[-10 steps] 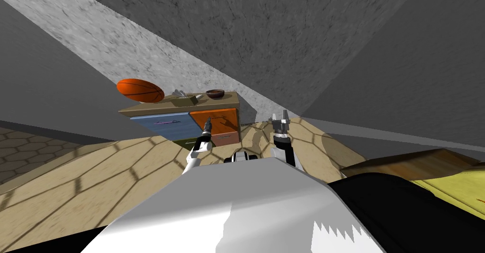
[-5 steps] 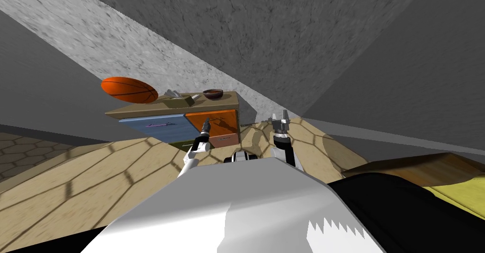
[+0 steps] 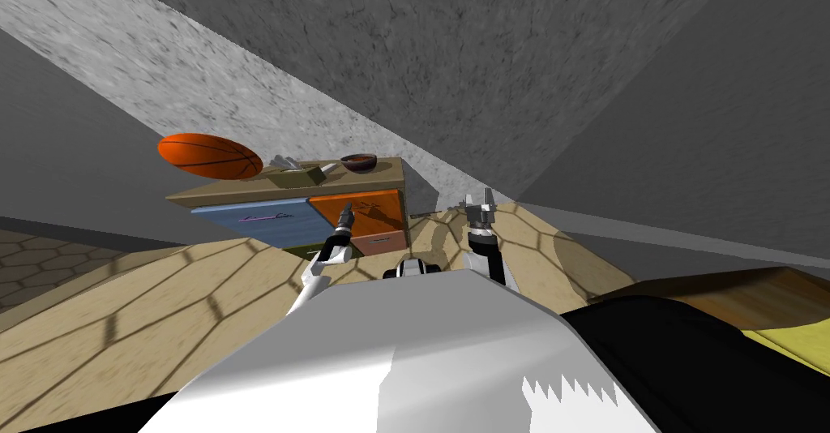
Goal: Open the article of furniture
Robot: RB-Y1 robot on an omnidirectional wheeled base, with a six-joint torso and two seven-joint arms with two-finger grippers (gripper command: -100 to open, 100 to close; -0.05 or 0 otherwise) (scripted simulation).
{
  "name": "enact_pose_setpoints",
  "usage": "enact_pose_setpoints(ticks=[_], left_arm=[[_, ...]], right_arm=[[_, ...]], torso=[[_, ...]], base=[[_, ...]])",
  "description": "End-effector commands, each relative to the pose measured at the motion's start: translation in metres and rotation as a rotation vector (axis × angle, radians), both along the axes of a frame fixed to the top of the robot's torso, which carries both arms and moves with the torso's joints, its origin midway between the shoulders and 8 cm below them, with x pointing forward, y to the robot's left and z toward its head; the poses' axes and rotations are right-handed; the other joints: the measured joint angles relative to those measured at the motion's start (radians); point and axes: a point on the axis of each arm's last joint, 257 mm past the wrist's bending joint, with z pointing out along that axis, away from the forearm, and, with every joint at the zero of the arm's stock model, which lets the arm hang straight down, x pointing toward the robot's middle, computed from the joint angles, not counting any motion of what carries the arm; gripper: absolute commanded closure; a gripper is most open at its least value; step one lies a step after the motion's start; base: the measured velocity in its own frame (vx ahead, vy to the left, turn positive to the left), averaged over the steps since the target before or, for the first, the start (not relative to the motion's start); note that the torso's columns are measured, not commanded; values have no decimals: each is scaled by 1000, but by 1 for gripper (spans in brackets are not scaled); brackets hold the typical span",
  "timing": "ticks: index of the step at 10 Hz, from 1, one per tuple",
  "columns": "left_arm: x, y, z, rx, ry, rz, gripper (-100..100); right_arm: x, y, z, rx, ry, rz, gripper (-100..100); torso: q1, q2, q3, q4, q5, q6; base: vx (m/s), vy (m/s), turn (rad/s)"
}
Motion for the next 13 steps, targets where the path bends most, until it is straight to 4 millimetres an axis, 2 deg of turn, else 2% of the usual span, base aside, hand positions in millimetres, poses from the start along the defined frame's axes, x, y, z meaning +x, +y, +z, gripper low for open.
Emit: enact_pose_setpoints(ticks=[1,2,3,9,10,12,13], left_arm=[[-5,14,3,-3,1,-4,-100],[-5,11,2,0,1,-2,-100],[-1,3,0,-4,0,-1,100],[12,-31,-6,-9,0,0,100],[12,-31,-6,-3,0,2,100],[17,-44,-7,-3,1,1,100],[15,-41,-6,-9,-1,-1,100]], right_arm=[[0,0,0,0,0,0,0],[0,0,0,0,0,0,0],[0,0,0,0,0,0,0],[0,0,0,0,0,0,0],[0,0,0,0,0,0,0],[0,0,0,0,0,0,0],[0,0,0,0,0,0,0]], torso=[[-1,1,0,0,0,0],[-1,1,1,0,0,0],[0,3,2,1,0,0],[1,1,0,1,-1,-2],[1,1,1,0,0,-2],[0,0,0,0,-1,-2],[0,1,0,0,0,-1]], base=[[53,-55,3],[24,-25,5],[-28,41,-6],[-61,62,-9],[-38,30,-7],[-32,37,6],[-20,19,-15]])
